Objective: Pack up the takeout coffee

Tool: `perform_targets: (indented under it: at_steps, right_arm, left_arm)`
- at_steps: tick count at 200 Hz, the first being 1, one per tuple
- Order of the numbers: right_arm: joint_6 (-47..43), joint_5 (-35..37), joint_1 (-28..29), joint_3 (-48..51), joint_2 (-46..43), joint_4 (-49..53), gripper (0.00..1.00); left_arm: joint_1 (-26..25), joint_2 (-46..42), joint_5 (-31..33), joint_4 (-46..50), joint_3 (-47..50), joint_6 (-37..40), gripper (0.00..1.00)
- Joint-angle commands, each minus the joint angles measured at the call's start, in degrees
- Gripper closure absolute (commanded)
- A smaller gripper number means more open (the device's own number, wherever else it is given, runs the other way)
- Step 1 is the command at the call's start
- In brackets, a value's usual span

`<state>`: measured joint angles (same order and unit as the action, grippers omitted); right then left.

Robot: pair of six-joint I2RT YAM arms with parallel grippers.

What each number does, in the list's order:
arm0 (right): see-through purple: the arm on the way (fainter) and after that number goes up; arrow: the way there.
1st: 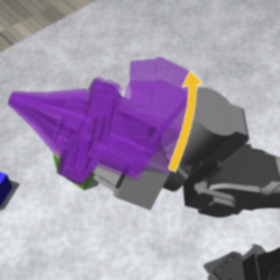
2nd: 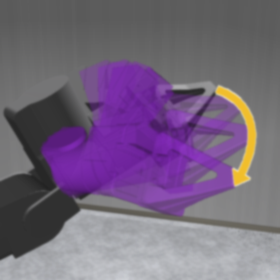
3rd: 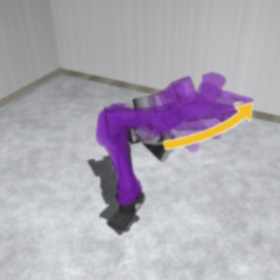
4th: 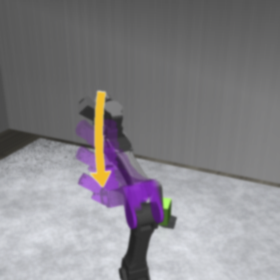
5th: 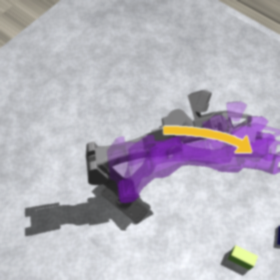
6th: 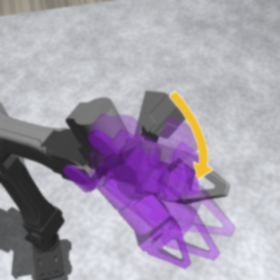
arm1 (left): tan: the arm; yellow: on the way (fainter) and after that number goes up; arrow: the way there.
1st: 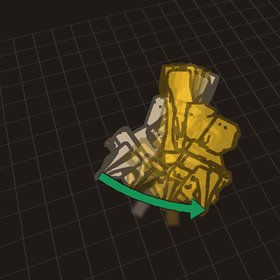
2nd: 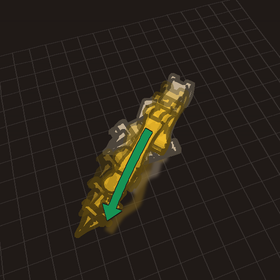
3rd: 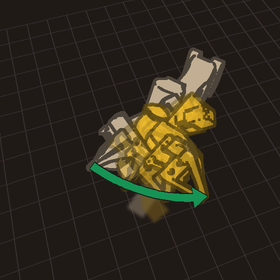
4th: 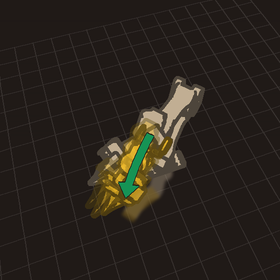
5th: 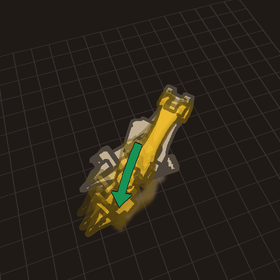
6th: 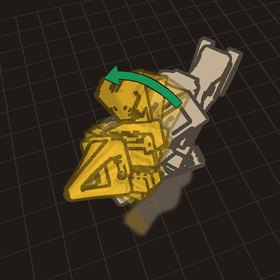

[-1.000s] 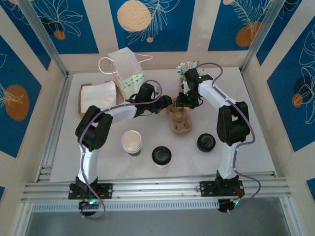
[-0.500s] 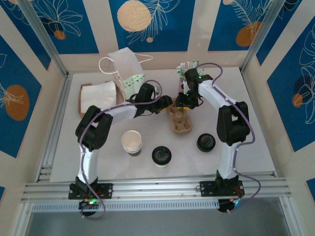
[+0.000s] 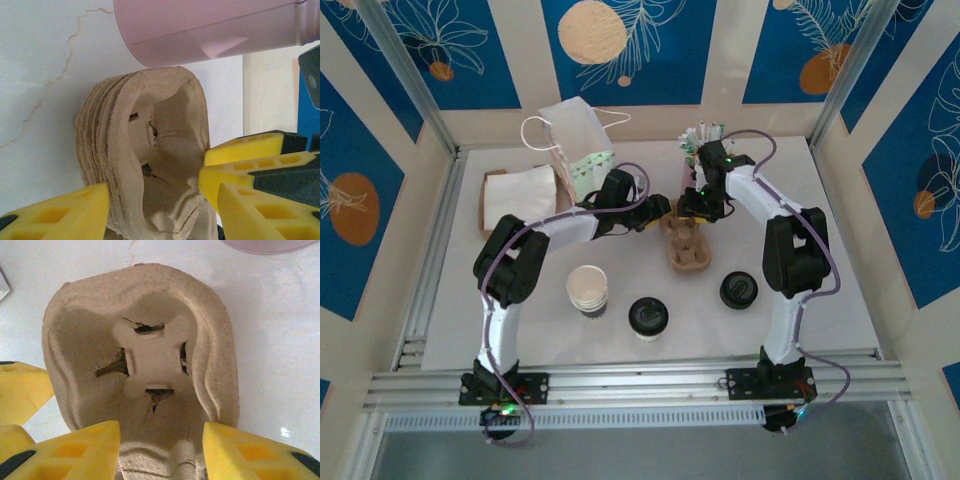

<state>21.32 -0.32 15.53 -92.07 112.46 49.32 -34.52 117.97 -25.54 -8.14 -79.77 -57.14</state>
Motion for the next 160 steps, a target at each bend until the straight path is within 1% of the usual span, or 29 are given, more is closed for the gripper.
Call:
perform_targets:
  at_steps: [1,44,66,105,125,160]
  right_arm:
    - [1.53,-1.22,-0.91,1.39,-3.15,-1.20,0.51]
    - [2.24,-1.43,-1.62,3.21,-5.91,-3.64,0.46]
    - [2.58,-1.44,-2.49,3.84,-5.98,-4.49,0.45]
    - [2.51,-4.25,-3.55,3.87,-4.36,-6.34,0.54]
    - [2.53,-4.28,-3.62,3.56,-3.28,-6.37,0.54]
    - [2.50,-4.76,-3.93,3.53,-1.88,-6.78,0.54]
  left_arm:
    - [-0.45,-1.63,-1.87,-1.70,-2.22,-0.78,0.41]
    - [-0.38,-1.00,-1.97,-1.36,-3.01,-0.81,0.41]
    - [-0.44,-0.55,-1.76,-0.80,-3.35,-0.65,0.41]
    - [-0.25,-0.66,-1.06,0.66,-3.47,0.23,0.41]
    - [-0.13,-0.73,-0.38,1.89,-3.47,0.94,0.40]
    - [0.07,0.31,-1.13,1.95,-4.17,0.67,0.38]
